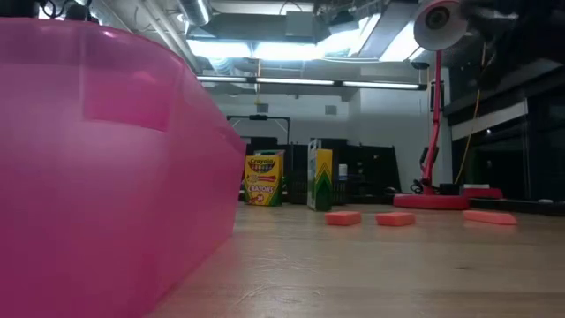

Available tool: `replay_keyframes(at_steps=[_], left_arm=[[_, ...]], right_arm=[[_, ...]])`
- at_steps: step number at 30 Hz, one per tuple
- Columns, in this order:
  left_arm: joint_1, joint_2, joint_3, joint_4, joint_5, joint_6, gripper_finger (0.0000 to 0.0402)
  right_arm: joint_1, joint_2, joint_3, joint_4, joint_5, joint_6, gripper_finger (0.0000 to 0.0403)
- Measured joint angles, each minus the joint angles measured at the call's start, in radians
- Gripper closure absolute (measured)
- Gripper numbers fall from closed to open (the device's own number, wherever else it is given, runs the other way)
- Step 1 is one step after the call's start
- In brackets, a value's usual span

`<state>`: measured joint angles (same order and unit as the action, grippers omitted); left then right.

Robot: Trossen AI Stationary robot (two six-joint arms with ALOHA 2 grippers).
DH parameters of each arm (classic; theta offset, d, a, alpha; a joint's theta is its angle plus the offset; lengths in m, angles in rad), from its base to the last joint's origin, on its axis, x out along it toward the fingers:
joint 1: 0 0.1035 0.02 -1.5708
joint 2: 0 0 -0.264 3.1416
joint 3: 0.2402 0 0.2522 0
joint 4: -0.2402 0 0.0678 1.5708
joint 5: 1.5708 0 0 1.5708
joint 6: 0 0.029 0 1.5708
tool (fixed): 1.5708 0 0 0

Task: Pick & Place School Supplies
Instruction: Put the yellow crayon box into the red bin

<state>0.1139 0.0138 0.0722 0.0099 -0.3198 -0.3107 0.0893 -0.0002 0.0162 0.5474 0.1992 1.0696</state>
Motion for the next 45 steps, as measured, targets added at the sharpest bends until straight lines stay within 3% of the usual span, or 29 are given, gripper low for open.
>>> replay_keyframes(at_steps=[4, 6, 10, 12, 18, 22, 27, 33, 37, 45], left_arm=[[-0.002, 0.0, 0.0, 0.081, -0.003, -0.286, 0.0395], [0.002, 0.0, 0.0, 0.103, -0.077, -0.349, 0.0395], [0.005, -0.003, 0.0, 0.153, -0.127, -0.767, 0.0396], [0.008, 0.008, 0.002, 0.202, -0.138, -0.85, 0.0397], [0.003, 0.009, 0.0, 0.122, -0.031, -0.719, 0.0397], [0.006, 0.013, 0.0, 0.115, -0.186, -0.886, 0.0392], [-0.022, 0.056, 0.0, 0.359, -0.15, -0.665, 0.0391], [-0.073, 0.222, 0.0, 0.821, 0.142, -0.534, 0.0397], [-0.108, 0.384, 0.014, 1.071, 0.168, -0.503, 0.0398], [-0.114, 0.666, 0.176, 1.119, 0.142, -0.337, 0.0389]], right_arm=[[0.03, 0.006, 0.001, 0.1, 0.06, -0.086, 0.0355], [0.039, 0.014, 0.001, 0.105, 0.101, -0.14, 0.0355], [0.042, 0.037, 0.001, 0.106, 0.126, -0.179, 0.0355], [0.042, 0.049, 0.001, 0.105, 0.119, -0.196, 0.0355], [0.042, 0.061, 0.001, 0.11, 0.131, -0.213, 0.0355], [0.042, 0.061, 0.001, 0.124, 0.127, -0.19, 0.0355], [0.042, 0.061, 0.005, 0.198, 0.066, -0.207, 0.0355], [0.042, 0.07, 0.068, 0.21, -0.016, -0.291, 0.0355], [0.042, 0.096, 0.115, 0.21, -0.028, -0.365, 0.0355], [0.042, 0.179, 0.172, 0.207, -0.011, -0.388, 0.0355]])
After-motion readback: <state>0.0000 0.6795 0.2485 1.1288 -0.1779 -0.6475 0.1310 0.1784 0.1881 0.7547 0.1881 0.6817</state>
